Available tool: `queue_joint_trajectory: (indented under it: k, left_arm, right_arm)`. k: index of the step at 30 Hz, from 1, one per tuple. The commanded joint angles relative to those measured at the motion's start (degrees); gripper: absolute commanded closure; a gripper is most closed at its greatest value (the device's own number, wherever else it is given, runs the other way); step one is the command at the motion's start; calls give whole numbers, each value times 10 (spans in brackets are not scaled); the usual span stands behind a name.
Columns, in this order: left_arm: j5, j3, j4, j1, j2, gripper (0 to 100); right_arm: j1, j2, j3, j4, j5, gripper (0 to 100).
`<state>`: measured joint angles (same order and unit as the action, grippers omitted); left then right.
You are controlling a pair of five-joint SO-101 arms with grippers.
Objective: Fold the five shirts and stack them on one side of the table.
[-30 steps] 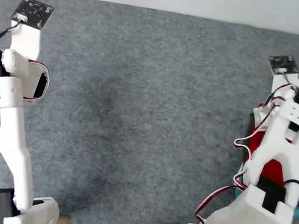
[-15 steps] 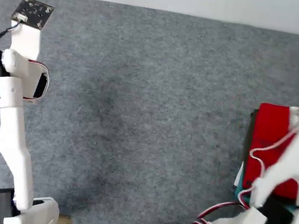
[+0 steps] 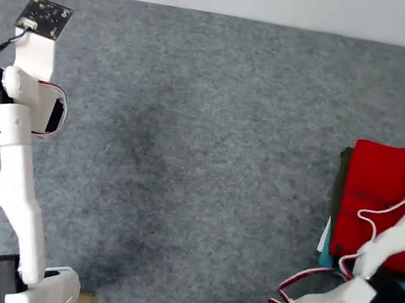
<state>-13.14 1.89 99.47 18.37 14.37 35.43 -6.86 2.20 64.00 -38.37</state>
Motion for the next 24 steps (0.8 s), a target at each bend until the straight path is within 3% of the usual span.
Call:
queue_joint_trajectory:
  k: [1,11,17,24]
  left_arm:
    - [-2,4,11,4,29,995]
    - [0,-15,10,1,178,994]
    - [8,-85,9,0,251,993]
    - [136,-179,-25,1,346,993]
  right_arm:
    - [-20,89,40,62,-5,990]
    - [-112,220,37,246,8,990]
    - [-201,255,37,328,147,990]
    - [-310,264,24,388,389,990]
